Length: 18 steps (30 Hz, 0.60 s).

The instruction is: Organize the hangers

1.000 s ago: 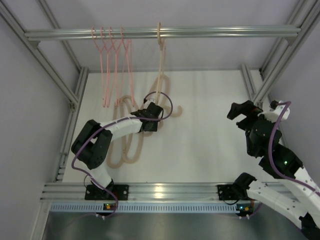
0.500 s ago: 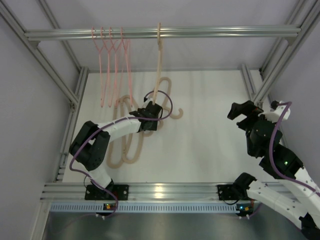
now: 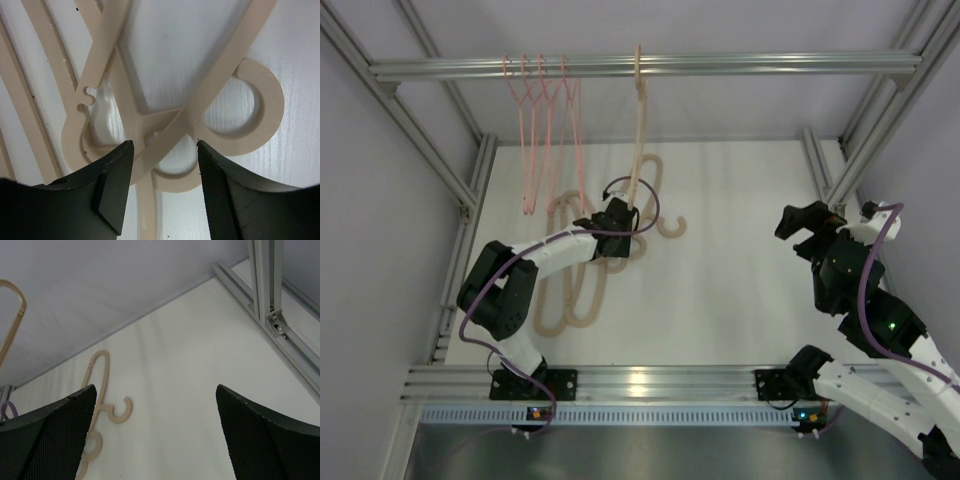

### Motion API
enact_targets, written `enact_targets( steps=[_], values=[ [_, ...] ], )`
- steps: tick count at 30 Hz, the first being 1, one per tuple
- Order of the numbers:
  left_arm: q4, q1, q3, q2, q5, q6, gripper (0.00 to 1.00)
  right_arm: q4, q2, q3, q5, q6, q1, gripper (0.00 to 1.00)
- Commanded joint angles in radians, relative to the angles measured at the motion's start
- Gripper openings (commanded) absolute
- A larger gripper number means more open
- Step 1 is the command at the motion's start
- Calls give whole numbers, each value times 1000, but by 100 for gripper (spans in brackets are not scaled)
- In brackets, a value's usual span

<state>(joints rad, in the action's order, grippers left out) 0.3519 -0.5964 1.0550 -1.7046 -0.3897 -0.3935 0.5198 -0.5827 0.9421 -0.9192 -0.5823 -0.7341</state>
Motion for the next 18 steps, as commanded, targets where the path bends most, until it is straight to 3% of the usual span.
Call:
enact_targets(
  steps=[1, 15, 18],
  values=[
    [-22, 4, 22, -1, 40, 2, 58, -6, 3, 11, -6, 12, 24, 99],
    [-24, 4, -16, -27, 80, -25, 50, -4, 12, 1, -1, 7, 27, 100],
    [-27, 3, -15, -27, 106, -27, 43, -6, 21, 0, -1, 7, 27, 100]
  ],
)
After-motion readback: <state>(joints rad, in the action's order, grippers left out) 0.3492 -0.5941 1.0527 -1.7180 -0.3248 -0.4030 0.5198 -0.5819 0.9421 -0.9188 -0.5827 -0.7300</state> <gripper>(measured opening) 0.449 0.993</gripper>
